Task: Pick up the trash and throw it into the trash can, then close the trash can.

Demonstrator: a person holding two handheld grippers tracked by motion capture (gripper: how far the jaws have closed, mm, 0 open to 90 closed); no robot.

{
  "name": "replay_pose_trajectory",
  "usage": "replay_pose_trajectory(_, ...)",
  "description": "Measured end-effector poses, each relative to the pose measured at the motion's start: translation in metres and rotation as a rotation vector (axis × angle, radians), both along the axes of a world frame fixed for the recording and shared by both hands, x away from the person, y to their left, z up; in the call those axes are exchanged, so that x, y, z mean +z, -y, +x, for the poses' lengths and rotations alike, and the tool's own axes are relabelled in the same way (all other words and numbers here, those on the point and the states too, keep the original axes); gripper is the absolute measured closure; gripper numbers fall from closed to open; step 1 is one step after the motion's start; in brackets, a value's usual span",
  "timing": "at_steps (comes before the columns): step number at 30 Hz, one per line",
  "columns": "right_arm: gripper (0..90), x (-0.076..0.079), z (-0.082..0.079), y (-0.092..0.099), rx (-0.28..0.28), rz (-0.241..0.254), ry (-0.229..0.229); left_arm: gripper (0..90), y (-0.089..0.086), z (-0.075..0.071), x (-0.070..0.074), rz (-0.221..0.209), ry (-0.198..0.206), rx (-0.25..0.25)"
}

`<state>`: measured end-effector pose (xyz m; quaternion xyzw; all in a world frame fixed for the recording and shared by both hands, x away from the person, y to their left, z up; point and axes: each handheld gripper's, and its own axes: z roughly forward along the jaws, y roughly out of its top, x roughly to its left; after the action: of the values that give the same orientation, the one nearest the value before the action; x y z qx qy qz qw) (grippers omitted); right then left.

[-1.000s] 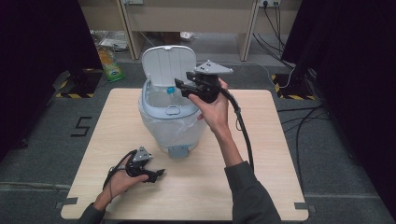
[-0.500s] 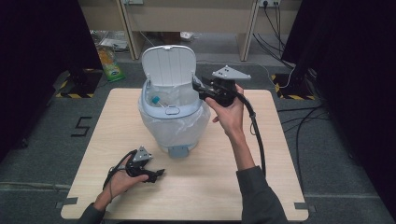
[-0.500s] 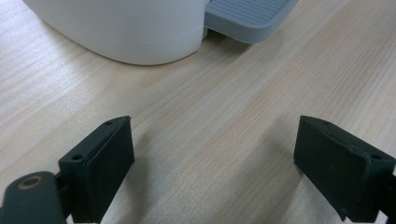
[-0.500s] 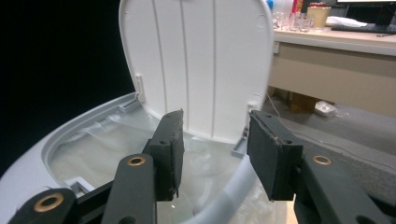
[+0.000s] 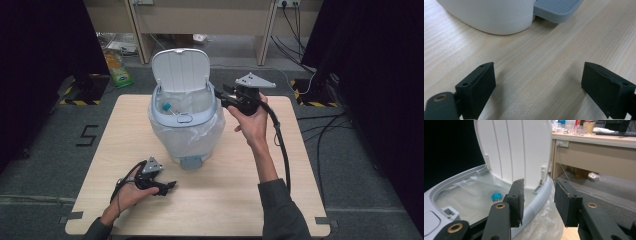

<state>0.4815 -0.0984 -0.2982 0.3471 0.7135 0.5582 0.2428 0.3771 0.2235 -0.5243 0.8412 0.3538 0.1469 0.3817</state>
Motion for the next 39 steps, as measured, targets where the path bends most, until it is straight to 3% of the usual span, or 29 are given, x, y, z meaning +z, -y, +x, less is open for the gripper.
replay_pose_trajectory(20, 61.7, -0.004, 0.004, 0.020, -0.050, -0.006, 0.003, 10.4, 0.001, 0.001, 0.000, 0.002, 0.002, 0.003)
replay_pose_trajectory(30, 72.6, -0.003, 0.028, 0.021, -0.048, 0.030, -0.019, 10.5, 0.001, 0.000, 0.000, 0.002, 0.003, 0.003)
replay_pose_trajectory(35, 76.1, -0.006, 0.040, 0.013, -0.049, 0.017, -0.017, 10.6, 0.001, 0.000, 0.000, 0.001, 0.002, 0.004)
replay_pose_trajectory(39, 83.5, -0.008, 0.060, 0.006, -0.046, 0.009, -0.018, 10.6, 0.001, 0.000, 0.000, 0.001, 0.002, 0.003)
